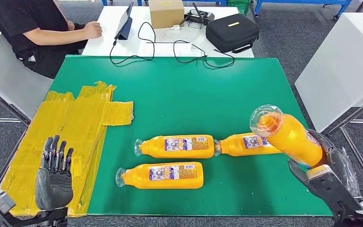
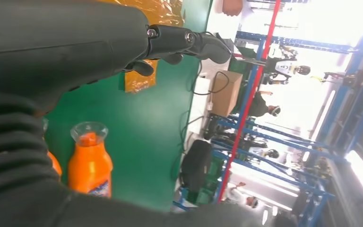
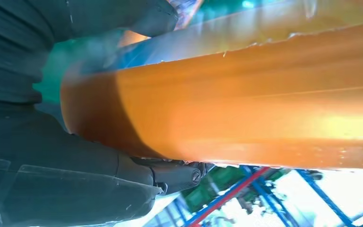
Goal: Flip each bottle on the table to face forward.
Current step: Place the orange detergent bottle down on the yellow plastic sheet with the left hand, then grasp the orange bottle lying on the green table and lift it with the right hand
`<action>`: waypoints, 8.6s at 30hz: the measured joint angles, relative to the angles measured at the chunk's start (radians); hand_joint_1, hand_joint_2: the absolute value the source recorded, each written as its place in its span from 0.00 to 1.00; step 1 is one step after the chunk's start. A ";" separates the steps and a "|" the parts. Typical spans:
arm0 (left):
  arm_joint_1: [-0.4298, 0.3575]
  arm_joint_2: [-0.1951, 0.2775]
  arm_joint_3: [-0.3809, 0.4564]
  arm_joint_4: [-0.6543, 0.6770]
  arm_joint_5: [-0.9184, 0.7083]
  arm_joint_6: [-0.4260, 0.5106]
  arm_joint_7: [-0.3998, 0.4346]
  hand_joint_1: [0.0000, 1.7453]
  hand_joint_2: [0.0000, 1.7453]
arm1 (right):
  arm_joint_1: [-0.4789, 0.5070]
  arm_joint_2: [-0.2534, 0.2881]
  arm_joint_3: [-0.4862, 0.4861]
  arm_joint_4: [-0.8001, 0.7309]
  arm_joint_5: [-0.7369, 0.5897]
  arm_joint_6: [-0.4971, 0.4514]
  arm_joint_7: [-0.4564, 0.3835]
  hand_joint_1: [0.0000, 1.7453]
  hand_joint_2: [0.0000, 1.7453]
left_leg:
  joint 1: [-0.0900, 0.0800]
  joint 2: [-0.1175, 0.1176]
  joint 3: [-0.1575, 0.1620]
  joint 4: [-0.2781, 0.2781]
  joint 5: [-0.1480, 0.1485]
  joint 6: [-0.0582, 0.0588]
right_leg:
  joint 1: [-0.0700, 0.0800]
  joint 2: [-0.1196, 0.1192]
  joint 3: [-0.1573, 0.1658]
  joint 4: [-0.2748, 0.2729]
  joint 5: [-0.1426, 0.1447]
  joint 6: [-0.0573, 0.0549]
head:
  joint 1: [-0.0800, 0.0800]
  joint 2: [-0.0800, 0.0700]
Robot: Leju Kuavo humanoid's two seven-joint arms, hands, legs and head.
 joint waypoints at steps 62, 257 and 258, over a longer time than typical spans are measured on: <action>-0.453 0.049 -0.325 0.176 0.212 0.146 0.135 0.00 1.00 | -0.851 0.421 0.779 0.884 -0.235 0.015 0.285 1.00 1.00 | 0.001 0.002 -0.011 0.000 0.011 -0.003 | 0.001 0.001 -0.011 0.003 0.007 -0.003 | 0.000 0.000; -0.535 0.191 -0.262 0.670 -1.402 0.326 0.573 0.00 0.00 | -0.553 -0.046 1.076 0.506 0.271 0.114 0.207 0.00 1.00 | 0.001 0.003 -0.013 0.000 0.010 -0.003 | 0.000 0.002 -0.014 0.003 0.007 -0.003 | 0.000 0.000; -0.535 0.191 -0.262 0.671 -1.401 0.326 0.573 0.00 0.00 | -0.554 -0.045 1.078 0.509 0.269 0.113 0.207 0.00 1.00 | 0.001 0.003 -0.013 0.000 0.010 -0.003 | 0.000 0.002 -0.014 0.003 0.007 -0.003 | 0.000 0.000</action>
